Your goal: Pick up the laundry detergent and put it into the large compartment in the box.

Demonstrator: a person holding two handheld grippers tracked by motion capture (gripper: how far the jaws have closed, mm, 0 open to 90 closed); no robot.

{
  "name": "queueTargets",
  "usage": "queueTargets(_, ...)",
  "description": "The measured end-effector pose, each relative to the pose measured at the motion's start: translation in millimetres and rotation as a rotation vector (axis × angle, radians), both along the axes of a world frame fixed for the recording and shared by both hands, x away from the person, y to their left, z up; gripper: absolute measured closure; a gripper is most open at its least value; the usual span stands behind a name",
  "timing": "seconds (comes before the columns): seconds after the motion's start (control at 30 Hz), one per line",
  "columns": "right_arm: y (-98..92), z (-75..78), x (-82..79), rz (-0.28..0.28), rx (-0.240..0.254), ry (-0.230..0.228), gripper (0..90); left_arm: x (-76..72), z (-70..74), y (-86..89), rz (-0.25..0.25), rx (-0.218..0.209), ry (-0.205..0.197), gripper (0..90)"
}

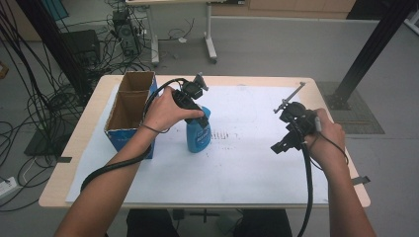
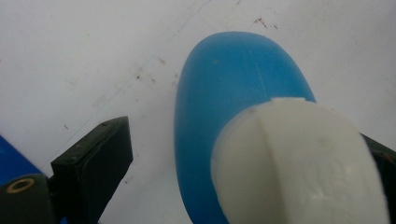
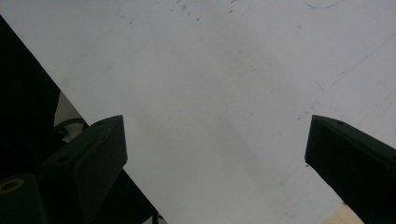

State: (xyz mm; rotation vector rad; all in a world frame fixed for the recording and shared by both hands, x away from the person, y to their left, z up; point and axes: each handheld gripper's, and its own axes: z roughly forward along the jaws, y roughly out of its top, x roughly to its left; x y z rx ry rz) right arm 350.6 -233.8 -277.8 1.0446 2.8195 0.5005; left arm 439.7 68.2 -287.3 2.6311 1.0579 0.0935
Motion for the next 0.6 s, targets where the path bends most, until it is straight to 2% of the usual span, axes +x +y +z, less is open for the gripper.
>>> queueTargets(0.43, -0.2, 0.7, -0.9, -0.003, 0.001, -0.001, 5.3, -0.4, -0.2, 1.3, 0.002, 0.005, 0.005, 7.2)
queueTargets(0.6, 0.1, 0.5, -0.6, -0.003, 0.002, -0.001, 5.3, -0.2, 0.3, 3.0, 0.004, -0.013, 0.015, 7.2)
